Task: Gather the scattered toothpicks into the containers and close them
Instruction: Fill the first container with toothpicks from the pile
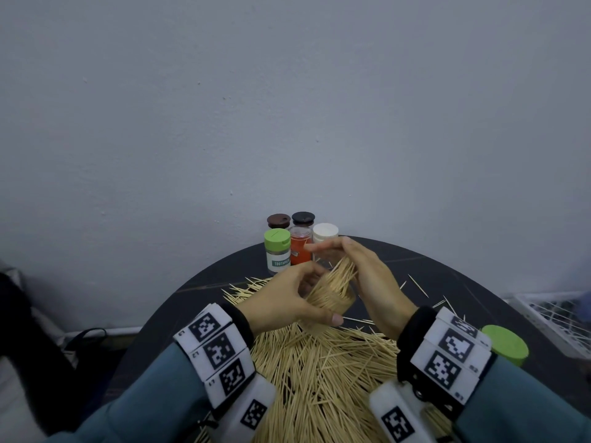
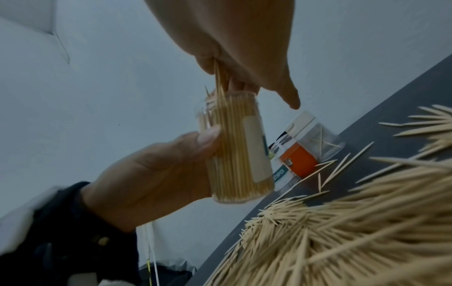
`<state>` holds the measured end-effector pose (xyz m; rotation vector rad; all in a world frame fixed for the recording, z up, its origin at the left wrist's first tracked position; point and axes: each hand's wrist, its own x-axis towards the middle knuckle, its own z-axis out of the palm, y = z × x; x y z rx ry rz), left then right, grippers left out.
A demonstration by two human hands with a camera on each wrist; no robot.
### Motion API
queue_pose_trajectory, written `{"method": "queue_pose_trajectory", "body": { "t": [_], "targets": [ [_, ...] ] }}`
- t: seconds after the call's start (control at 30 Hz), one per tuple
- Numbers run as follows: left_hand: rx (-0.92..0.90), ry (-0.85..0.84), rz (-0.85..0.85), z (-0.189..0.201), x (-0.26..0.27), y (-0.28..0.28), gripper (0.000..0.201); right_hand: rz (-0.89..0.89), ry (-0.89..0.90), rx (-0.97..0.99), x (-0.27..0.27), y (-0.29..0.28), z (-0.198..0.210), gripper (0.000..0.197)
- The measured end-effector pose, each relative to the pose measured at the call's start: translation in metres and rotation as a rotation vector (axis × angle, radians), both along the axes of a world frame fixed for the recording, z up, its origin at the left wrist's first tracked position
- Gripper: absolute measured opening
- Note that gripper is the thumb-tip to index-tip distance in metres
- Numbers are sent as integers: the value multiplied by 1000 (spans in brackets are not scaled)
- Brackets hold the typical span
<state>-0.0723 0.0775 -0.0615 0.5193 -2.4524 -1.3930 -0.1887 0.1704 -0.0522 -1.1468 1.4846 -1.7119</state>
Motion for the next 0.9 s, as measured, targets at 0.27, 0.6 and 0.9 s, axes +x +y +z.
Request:
{"method": "queue_pose_trajectory", "body": {
  "t": [0.27, 0.6, 0.9],
  "targets": [
    [63, 9, 24, 0, 1, -4, 53, 19, 35, 41, 0, 0, -6, 40],
    [157, 3, 11, 0, -1, -2, 57, 90, 121, 167, -1, 1, -8, 37],
    [318, 95, 144, 2, 0, -6, 48, 92, 149, 152, -7, 0, -1, 41]
  ]
}}
